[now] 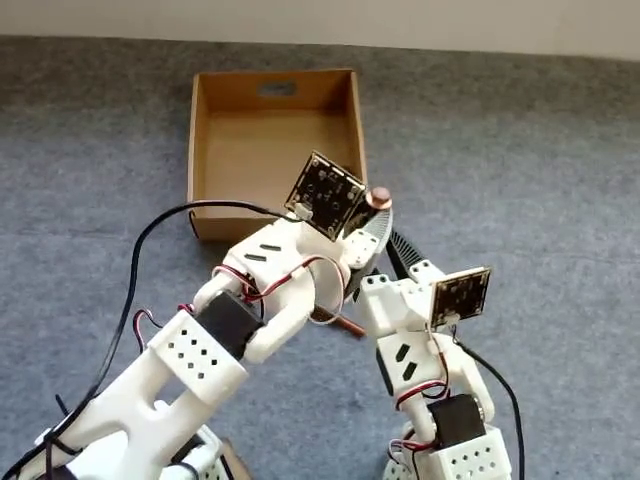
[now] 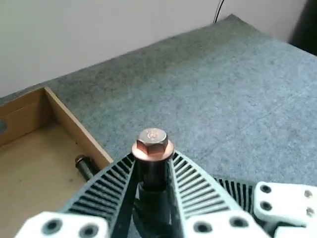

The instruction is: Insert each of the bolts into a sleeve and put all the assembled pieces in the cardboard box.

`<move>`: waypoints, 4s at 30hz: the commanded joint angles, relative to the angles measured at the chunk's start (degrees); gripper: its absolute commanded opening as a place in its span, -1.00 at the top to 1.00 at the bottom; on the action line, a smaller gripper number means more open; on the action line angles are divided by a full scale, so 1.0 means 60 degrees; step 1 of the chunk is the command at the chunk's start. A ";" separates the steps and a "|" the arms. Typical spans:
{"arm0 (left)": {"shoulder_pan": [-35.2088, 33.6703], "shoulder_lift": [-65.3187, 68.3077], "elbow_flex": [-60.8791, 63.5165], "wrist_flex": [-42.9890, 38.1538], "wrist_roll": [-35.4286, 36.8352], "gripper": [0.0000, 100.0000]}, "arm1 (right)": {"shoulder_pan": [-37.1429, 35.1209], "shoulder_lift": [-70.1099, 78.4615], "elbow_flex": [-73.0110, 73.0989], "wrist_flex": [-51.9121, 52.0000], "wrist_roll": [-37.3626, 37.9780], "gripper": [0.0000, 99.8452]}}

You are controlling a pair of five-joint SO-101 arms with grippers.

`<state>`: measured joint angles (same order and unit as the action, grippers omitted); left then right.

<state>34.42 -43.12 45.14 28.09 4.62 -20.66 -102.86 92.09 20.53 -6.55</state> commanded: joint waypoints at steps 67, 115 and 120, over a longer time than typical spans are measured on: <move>-0.6571 -0.2645 0.6396 -0.1231 -0.0278 0.72 | 0.0183 0.0037 -0.0813 0.1033 0.0103 0.98; -0.6000 -0.2630 0.6703 -0.1495 -0.0293 0.72 | -0.0037 1.9832 -1.5656 0.0681 -0.0425 0.98; -0.6000 -0.2630 0.6703 -0.1495 -0.0293 0.72 | -0.0081 2.0813 -1.6154 0.0667 -0.0264 0.98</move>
<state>-2.59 -59.03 85.58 20.26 3.38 -20.75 21.54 -0.04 26.15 -8.66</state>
